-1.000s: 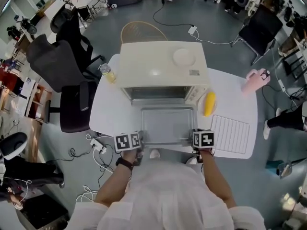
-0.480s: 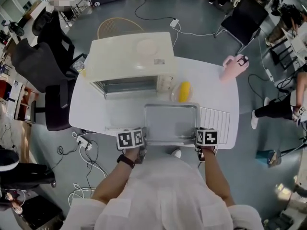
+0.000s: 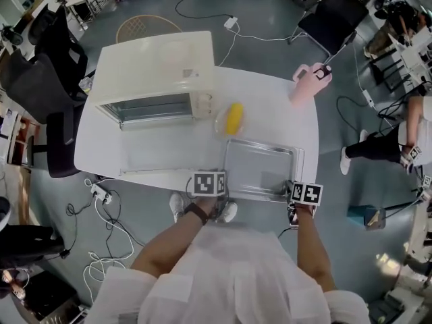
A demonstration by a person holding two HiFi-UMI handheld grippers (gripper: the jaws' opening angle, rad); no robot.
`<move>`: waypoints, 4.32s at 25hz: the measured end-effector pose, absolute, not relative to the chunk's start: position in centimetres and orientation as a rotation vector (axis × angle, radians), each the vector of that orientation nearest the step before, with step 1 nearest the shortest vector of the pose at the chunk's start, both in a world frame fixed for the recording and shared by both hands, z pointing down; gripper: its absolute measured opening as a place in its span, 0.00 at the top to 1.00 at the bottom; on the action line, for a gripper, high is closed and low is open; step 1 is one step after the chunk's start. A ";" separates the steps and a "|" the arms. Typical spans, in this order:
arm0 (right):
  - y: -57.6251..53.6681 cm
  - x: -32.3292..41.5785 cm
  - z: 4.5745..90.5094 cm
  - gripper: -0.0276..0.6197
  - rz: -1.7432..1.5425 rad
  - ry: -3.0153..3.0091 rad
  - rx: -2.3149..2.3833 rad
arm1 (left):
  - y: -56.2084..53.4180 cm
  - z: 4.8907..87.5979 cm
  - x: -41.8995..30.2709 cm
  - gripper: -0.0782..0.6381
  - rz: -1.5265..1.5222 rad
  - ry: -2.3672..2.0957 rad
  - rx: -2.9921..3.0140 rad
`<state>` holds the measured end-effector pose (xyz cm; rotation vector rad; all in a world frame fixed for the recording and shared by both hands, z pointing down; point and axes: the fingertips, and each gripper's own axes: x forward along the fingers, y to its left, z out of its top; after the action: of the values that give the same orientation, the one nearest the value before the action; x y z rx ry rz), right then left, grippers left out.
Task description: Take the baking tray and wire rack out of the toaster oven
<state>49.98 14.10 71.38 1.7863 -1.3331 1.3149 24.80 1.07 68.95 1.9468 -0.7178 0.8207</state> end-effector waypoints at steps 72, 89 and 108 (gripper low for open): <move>-3.3 41.4 56.3 0.84 0.898 -2.218 1.953 | -9.1 56.1 20.2 0.87 0.361 -0.936 2.430; -7.9 30.5 48.1 0.95 0.548 -2.492 1.908 | -14.0 45.8 5.3 0.87 -0.025 -1.121 2.585; -11.1 20.5 44.0 0.95 0.368 -2.569 1.908 | -17.4 42.0 -8.0 0.87 -0.118 -1.251 2.648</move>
<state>20.50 -11.10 43.96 1.9083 -2.5689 0.3681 -7.96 -17.41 41.99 2.6476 -1.2510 -0.1177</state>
